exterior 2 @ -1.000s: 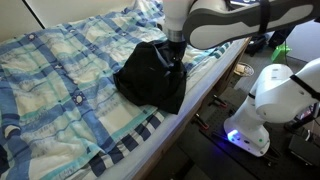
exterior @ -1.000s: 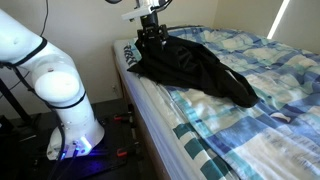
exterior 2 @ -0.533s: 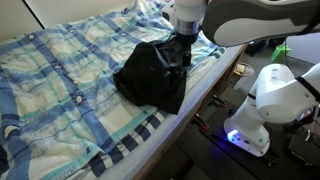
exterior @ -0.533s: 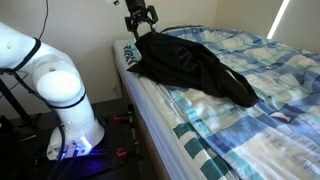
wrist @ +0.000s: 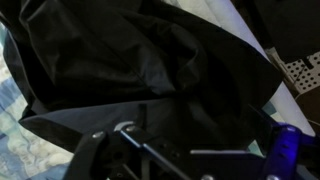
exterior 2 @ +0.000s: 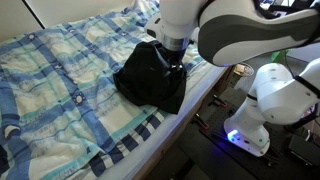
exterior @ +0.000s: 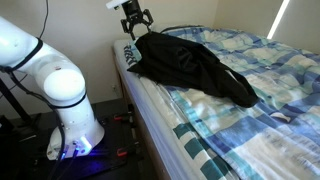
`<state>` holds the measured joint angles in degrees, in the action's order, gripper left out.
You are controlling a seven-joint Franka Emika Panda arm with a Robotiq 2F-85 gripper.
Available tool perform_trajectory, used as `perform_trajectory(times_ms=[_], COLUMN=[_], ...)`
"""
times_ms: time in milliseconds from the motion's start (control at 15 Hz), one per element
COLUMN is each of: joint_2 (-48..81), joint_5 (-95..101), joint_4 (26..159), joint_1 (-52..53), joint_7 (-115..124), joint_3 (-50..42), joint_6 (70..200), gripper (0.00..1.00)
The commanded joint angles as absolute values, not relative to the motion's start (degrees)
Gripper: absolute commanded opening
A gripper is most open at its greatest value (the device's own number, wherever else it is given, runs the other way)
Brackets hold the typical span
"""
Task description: Spread the black jacket
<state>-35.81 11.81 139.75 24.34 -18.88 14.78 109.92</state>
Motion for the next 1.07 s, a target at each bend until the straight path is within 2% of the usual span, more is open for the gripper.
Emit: perform_trajectory(times_ms=[0,1000], joint_2=[-29.8,-15.3], joint_5=[13.3,12.1], joint_4=[140.1,140.4], joint_1=[24.4,22.2], joint_7=[-23.3,-31.1], joint_3=[14.1,12.2], joint_6=[116.6,123.6], gripper=[1.0,1.0])
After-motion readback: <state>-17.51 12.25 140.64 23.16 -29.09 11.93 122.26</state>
